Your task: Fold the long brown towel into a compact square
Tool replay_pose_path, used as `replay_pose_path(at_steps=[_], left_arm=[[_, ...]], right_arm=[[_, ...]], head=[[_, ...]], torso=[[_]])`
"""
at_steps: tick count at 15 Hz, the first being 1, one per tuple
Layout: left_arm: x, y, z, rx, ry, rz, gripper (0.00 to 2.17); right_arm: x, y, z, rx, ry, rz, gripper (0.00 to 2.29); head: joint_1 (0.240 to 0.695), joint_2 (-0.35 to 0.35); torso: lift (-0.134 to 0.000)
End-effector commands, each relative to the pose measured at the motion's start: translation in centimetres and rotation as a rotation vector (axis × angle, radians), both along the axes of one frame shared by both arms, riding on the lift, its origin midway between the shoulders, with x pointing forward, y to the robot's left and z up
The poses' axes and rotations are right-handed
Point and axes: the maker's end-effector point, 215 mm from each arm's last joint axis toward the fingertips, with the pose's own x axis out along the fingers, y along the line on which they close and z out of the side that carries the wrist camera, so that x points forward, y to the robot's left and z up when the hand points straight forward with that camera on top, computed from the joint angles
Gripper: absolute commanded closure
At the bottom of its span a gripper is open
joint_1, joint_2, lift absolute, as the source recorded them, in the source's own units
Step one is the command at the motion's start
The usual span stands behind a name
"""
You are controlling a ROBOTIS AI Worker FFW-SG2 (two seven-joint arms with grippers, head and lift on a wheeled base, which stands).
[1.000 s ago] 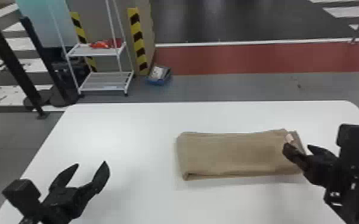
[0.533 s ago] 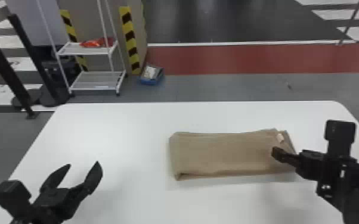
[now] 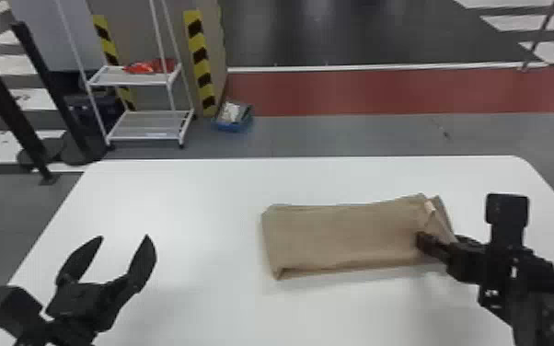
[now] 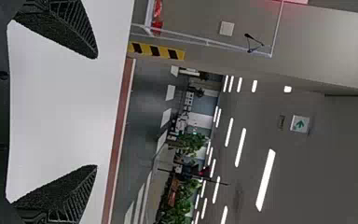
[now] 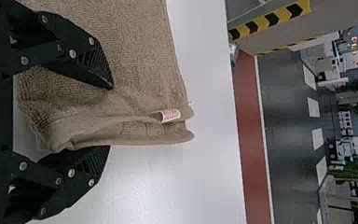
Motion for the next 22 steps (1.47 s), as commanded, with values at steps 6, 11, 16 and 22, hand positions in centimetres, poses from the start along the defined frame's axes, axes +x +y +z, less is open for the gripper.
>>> replay_pose_path(at_steps=[6,11,16,22], left_arm=[[-0.2,0.3,-0.8,-0.006,0.01,0.012,0.04],[-0.2,0.4,-1.0,-0.01,0.018,0.012,0.04],[-0.1,-0.3,-1.3,-0.015,0.027,-0.002,0.04],[0.0,-0.3,-1.9,-0.027,0.038,-0.001,0.04]], right_arm=[[0.4,-1.7,4.6,0.063,-0.108,-0.032,1.71],[-0.2,1.1,14.0,0.077,-0.245,0.015,1.71],[-0.3,13.8,14.0,-0.024,-0.25,0.211,1.71],[-1.8,20.0,8.4,-0.117,-0.15,0.314,0.87]], head=[[0.695,0.084],[0.695,0.059],[0.695,0.151],[0.695,0.264]], torso=[[-0.126],[-0.126],[-0.126],[-0.126]])
